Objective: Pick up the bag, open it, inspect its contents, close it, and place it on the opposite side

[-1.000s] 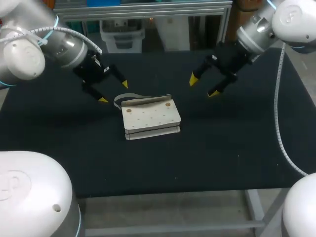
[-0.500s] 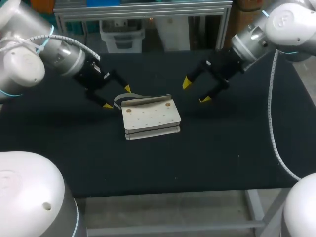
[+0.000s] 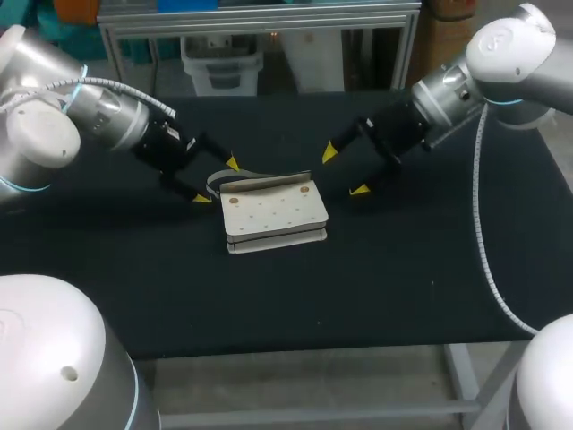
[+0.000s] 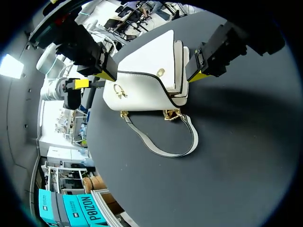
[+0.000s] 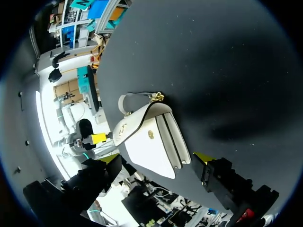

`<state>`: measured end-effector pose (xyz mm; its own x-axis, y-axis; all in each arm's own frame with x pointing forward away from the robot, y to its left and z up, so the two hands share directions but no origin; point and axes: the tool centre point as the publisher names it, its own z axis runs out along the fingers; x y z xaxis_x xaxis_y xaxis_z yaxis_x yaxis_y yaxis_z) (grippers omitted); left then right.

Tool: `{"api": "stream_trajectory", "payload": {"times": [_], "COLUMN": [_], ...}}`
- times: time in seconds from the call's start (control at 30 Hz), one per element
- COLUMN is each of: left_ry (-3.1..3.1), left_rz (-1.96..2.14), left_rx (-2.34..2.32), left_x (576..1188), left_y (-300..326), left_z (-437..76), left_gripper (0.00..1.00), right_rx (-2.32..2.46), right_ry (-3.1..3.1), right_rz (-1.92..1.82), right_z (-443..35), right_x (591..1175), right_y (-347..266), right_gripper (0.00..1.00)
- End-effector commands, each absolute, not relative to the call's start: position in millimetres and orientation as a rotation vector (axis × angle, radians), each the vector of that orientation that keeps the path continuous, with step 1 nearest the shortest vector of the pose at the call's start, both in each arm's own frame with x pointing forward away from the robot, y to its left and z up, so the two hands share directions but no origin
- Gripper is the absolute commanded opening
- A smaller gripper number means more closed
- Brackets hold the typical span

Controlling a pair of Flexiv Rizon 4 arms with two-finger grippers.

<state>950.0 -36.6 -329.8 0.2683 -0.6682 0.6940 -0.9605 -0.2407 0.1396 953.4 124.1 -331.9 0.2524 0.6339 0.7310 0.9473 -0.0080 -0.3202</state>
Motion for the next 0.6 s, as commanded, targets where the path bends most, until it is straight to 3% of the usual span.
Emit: {"api": "stream_trajectory", "payload": {"times": [0.03, 0.6], "left_ry": [-1.451, -1.174], "left_rz": [0.71, 0.556], "left_rx": [1.992, 1.947], "left_x": [946.9, 946.8], "left_y": [-36.5, -31.1], "left_z": [-333.8, -342.0], "left_gripper": [1.0, 1.0], "right_rx": [-1.705, -1.698], "right_ry": [-1.453, -1.429], "right_rz": [-0.429, -0.434], "right_z": [-339.5, -338.3], "right_x": [960.5, 960.9], "right_y": [134.0, 145.2], "right_gripper": [1.0, 1.0]}}
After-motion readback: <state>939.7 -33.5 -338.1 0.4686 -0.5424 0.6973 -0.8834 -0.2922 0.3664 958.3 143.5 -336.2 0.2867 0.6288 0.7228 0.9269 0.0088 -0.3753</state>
